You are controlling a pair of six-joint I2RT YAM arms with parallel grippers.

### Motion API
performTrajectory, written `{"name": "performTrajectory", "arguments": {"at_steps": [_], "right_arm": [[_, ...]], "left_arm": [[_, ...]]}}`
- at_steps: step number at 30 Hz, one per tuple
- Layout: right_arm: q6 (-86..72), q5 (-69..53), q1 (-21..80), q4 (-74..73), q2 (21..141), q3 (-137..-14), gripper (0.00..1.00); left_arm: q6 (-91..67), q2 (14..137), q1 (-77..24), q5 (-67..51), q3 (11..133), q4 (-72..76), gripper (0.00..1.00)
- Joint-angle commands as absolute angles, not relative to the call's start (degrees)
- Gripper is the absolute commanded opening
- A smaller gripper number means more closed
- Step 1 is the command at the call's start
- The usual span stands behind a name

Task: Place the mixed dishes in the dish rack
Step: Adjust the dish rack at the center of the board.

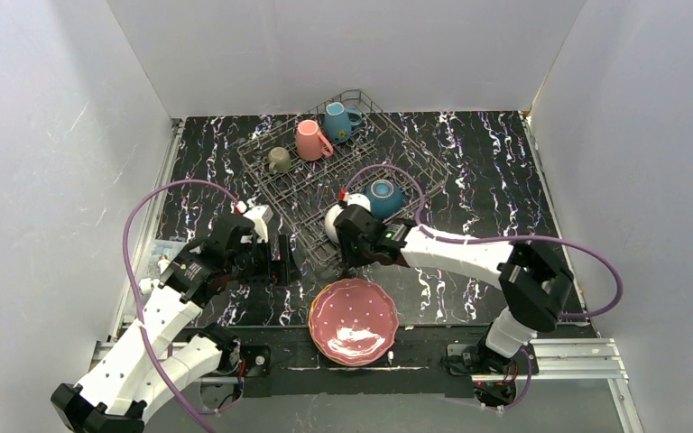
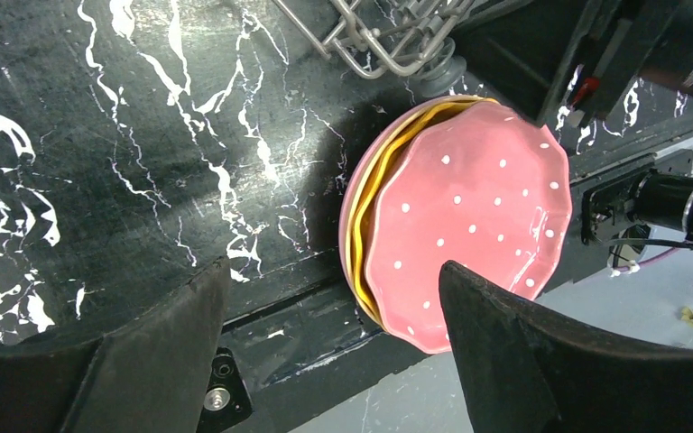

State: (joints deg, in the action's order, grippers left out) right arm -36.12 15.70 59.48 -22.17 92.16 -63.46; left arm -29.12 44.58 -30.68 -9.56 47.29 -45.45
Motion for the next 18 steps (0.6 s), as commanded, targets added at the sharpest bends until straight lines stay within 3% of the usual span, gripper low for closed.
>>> {"name": "performTrajectory", "arguments": {"at_steps": [1,14,18], "right_arm": [[-37.1,15.5,62.2,-21.5,96.0,-68.4,0.46],[-35.5,13.2,64.9,-20.7,103.7,-79.0,0.48],[-30.4,16.7,65.0,-27.0,101.4,-83.6,0.53]], "left_arm": [[-28.5,43.8,-30.3,-6.0,48.3,-47.9,0.84],[-29.2,43.6,-30.2,3.0,50.3,-50.4,0.88],[-29.1,44.7,-29.4,4.0,52.2,-49.6,0.9]]}}
